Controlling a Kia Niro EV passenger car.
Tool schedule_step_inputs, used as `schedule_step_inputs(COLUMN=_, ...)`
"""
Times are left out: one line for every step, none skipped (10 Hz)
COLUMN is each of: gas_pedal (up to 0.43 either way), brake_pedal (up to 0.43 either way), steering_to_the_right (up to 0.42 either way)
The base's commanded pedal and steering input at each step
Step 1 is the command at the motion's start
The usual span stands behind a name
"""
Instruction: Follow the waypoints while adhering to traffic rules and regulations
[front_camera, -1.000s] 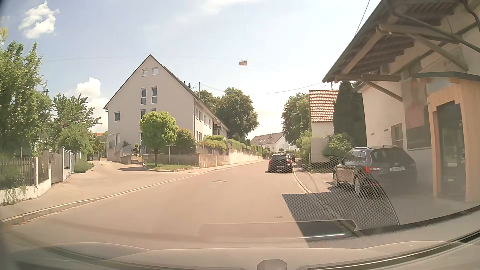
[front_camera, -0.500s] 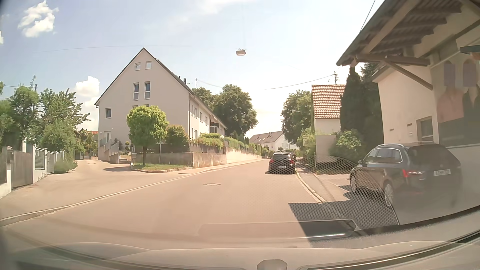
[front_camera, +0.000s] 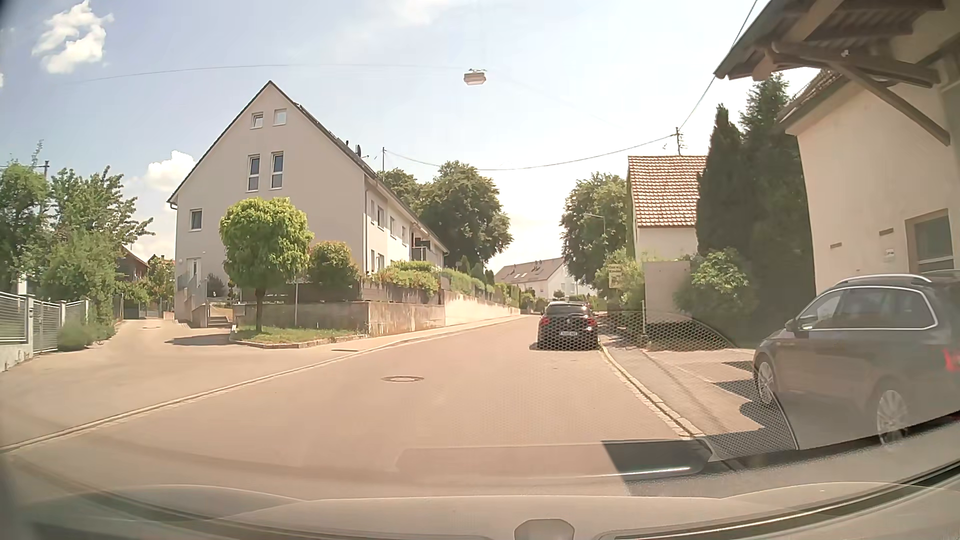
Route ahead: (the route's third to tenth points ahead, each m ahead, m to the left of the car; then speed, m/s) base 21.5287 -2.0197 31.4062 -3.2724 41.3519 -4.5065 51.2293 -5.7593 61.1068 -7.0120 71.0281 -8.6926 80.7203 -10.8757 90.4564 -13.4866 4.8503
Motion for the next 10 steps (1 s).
schedule_step_inputs(gas_pedal=0.079, brake_pedal=0.000, steering_to_the_right=0.006)
schedule_step_inputs(gas_pedal=0.079, brake_pedal=0.000, steering_to_the_right=0.004)
schedule_step_inputs(gas_pedal=0.087, brake_pedal=0.000, steering_to_the_right=0.001)
schedule_step_inputs(gas_pedal=0.098, brake_pedal=0.000, steering_to_the_right=-0.004)
schedule_step_inputs(gas_pedal=0.130, brake_pedal=0.000, steering_to_the_right=-0.011)
schedule_step_inputs(gas_pedal=0.157, brake_pedal=0.000, steering_to_the_right=-0.019)
schedule_step_inputs(gas_pedal=0.177, brake_pedal=0.000, steering_to_the_right=-0.027)
schedule_step_inputs(gas_pedal=0.189, brake_pedal=0.000, steering_to_the_right=-0.034)
schedule_step_inputs(gas_pedal=0.189, brake_pedal=0.000, steering_to_the_right=-0.043)
schedule_step_inputs(gas_pedal=0.189, brake_pedal=0.000, steering_to_the_right=-0.050)
